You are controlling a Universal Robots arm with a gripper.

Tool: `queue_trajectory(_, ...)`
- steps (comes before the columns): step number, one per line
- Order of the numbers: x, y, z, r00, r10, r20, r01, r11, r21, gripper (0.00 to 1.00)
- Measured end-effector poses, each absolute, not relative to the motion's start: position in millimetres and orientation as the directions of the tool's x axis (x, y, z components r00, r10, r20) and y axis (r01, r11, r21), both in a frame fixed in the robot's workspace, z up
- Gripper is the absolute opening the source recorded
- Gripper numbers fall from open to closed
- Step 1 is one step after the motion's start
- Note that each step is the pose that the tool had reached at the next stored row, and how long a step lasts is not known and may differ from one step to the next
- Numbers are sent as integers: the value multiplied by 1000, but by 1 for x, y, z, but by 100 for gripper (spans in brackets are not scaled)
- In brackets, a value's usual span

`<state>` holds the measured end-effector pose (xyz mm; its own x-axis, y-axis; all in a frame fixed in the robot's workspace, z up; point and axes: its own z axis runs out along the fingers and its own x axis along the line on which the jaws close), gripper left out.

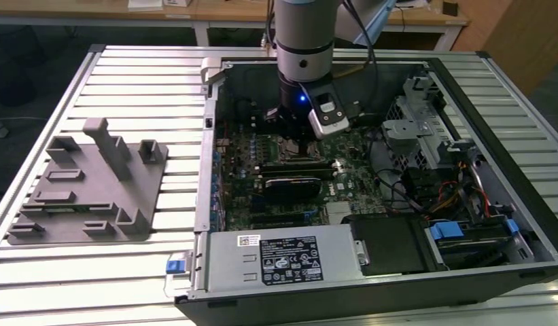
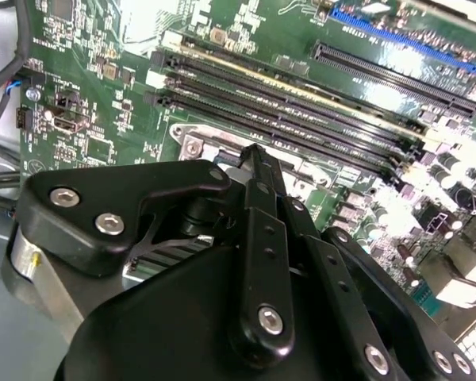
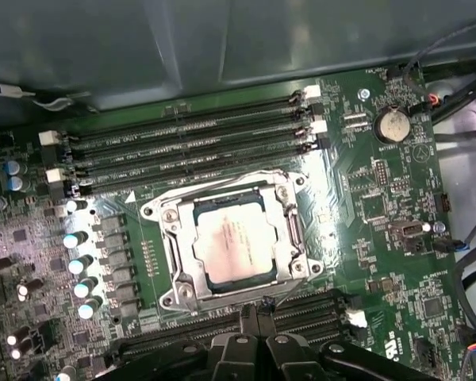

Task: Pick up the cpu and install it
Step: 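Install the second cpu locking lever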

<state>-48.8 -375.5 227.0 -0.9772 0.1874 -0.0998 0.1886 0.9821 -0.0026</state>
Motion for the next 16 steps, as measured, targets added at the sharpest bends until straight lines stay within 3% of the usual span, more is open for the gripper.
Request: queue_trajectory(16, -50, -385, 226, -981, 172, -88, 172, 985, 1, 11)
